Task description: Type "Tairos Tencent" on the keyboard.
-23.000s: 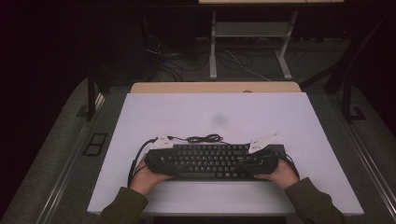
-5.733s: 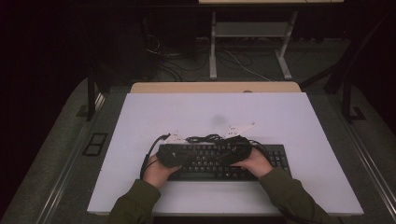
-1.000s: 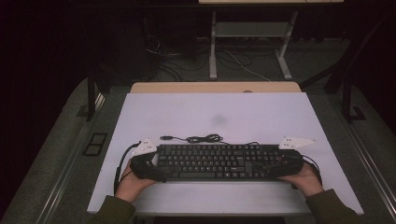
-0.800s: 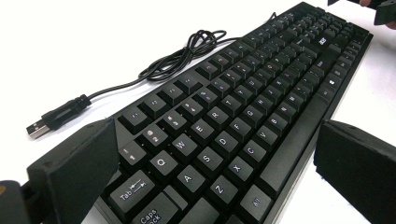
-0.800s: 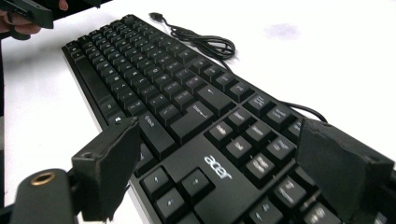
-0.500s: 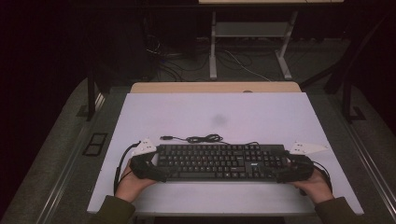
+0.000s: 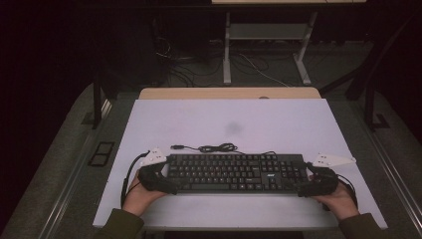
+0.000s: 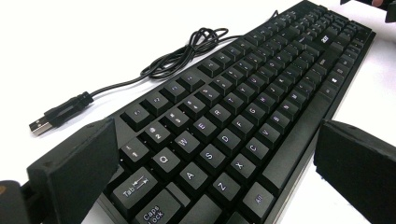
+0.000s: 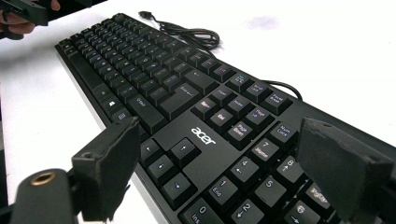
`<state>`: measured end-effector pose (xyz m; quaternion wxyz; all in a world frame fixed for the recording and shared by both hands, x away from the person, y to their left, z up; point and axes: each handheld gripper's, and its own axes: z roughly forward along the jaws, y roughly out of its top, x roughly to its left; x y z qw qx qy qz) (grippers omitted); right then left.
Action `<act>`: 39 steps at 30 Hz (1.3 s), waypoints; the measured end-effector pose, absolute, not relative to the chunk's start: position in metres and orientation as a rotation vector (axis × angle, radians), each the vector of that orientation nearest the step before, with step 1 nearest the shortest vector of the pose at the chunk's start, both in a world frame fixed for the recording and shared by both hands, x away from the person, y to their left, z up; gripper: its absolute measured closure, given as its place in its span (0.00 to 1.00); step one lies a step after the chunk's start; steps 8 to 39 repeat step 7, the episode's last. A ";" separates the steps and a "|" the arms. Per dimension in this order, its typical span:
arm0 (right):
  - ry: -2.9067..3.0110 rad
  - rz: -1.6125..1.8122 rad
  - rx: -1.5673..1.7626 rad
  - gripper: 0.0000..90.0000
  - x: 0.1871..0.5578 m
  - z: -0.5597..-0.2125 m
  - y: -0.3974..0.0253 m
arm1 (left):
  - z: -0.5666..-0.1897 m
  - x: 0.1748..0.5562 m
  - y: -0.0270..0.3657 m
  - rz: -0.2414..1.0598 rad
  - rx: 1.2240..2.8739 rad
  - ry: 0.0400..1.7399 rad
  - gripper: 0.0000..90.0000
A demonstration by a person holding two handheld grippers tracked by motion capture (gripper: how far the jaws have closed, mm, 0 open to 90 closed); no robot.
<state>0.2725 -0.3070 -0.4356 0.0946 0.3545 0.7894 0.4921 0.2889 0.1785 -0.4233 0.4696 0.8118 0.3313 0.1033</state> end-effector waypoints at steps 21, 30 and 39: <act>2.340 1.459 1.045 0.15 0.272 -0.435 -0.307 | -0.423 0.289 0.179 0.253 1.990 0.811 0.00; 2.340 1.459 1.045 0.15 0.272 -0.435 -0.307 | -0.423 0.289 0.179 0.253 1.990 0.811 0.00; 2.340 1.459 1.045 0.15 0.272 -0.435 -0.307 | -0.423 0.289 0.179 0.253 1.990 0.811 0.00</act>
